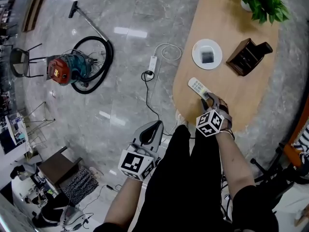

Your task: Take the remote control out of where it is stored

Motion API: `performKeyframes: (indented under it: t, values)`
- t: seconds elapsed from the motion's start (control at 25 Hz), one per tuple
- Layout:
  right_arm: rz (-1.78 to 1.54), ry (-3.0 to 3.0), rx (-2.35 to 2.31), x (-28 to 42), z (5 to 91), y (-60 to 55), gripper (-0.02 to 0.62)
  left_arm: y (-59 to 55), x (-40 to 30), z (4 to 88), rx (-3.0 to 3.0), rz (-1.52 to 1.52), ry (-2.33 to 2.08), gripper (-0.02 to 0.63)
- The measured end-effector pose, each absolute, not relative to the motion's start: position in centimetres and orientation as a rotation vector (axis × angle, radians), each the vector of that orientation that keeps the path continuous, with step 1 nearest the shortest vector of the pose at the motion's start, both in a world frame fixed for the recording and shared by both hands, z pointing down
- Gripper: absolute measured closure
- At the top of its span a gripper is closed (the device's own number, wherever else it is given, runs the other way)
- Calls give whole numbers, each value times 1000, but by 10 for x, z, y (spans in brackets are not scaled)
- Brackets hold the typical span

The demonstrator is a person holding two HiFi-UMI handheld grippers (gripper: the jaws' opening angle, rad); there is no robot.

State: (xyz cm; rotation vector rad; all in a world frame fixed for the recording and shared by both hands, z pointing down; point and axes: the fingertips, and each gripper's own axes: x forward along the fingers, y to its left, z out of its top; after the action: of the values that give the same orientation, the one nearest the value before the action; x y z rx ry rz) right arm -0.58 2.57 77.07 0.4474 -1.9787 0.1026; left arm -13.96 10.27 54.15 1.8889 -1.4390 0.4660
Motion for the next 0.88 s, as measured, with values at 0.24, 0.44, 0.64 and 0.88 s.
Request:
performKeyframes:
  t: [0.24,0.44,0.64,0.88]
  values:
    - [139,-1999,514,-10,726,15,459,96,-149,524,1923,453,-1454,600]
    - [99,-2045,616,-11,666,1,460,87,-153,499,1995,406,-1461,600]
    - [222,-2150,773,-4,596,-3,498,74,-156,468,2069,346,-1487,600]
    - [534,-2323,1119,27,500,-6,552,53,-159,408,2220,264,-1565,600]
